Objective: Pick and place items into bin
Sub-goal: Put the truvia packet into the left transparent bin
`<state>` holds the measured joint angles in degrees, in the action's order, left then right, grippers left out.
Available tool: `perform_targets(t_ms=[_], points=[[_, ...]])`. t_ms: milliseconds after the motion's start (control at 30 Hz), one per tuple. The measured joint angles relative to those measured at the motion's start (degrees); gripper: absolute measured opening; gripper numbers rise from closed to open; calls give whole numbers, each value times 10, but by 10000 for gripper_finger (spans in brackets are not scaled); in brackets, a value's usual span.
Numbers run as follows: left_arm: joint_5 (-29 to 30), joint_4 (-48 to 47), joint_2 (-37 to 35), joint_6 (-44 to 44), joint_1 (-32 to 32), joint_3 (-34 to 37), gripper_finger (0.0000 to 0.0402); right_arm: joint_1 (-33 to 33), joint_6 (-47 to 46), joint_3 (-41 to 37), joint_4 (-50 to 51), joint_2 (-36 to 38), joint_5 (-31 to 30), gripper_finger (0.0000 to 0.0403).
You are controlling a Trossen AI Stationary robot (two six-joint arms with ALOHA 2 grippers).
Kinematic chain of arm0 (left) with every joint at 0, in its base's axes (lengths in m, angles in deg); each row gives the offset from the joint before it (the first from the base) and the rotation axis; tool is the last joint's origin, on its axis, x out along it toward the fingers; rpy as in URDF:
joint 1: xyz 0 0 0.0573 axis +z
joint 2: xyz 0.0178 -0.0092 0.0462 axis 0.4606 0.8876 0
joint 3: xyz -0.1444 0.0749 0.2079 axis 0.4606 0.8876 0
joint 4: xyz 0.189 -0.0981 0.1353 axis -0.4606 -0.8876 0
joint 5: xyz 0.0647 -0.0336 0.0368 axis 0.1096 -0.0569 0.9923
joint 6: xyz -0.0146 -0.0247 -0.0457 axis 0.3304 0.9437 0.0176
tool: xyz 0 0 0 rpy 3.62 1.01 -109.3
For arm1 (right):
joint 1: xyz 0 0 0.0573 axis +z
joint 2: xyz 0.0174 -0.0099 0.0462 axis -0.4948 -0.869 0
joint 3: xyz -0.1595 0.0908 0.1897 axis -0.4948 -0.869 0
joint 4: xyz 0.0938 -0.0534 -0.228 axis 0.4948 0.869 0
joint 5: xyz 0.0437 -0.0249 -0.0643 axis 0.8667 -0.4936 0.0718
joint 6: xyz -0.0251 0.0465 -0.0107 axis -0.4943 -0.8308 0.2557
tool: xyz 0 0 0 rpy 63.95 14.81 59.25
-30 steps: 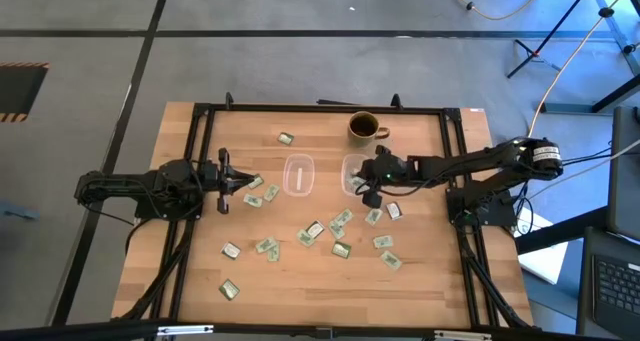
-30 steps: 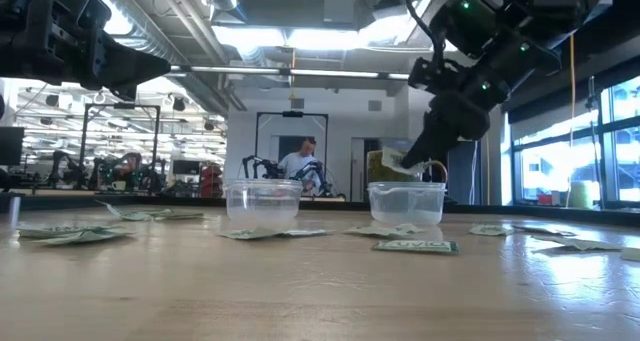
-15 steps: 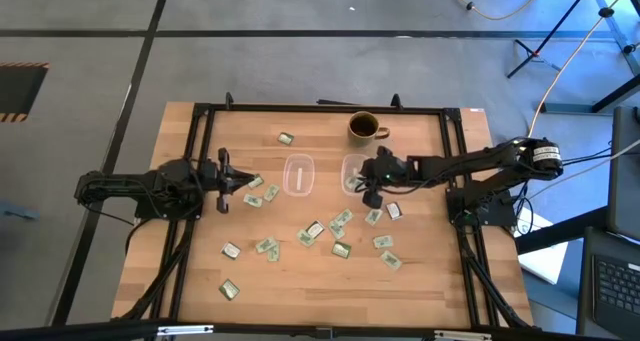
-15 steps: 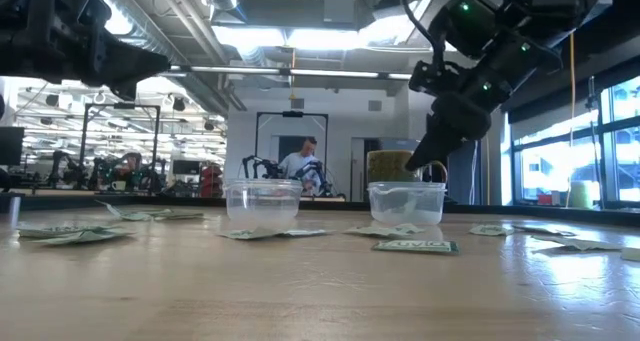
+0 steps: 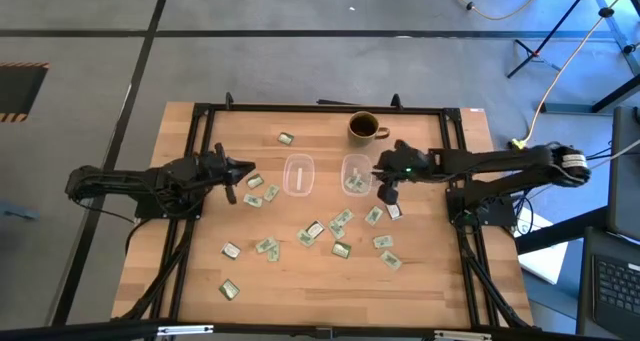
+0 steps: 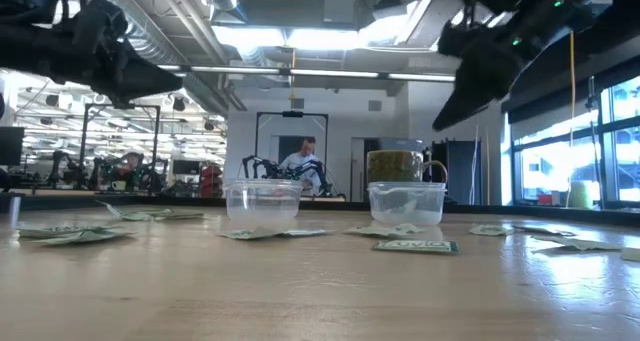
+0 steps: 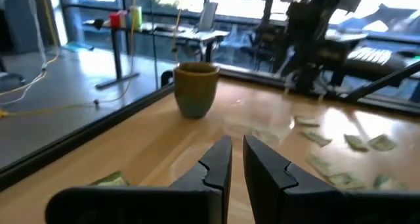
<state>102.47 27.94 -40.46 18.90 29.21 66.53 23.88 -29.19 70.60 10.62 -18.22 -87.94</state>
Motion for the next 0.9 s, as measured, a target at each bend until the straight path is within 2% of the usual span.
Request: perform_targets(t_ms=[167,300,533,700,800,900], points=[[3,-51,100,2,0,-61,34,0,-1,-10,-13,57,0,85],[-7,-146,192,9,0,-126,38,0,0,-10,-25,71,0,85],[-26,-220,321,91,1,-210,98,0,2,-10,-37,52,0,85],[-26,-284,378,168,19,-249,145,0,5,-10,-38,33,-1,85],[-37,-324,408,181,39,-255,159,0,6,-11,-35,23,-1,85],[-75,-333,440,188,61,-256,161,0,9,-11,-34,16,-1,85]])
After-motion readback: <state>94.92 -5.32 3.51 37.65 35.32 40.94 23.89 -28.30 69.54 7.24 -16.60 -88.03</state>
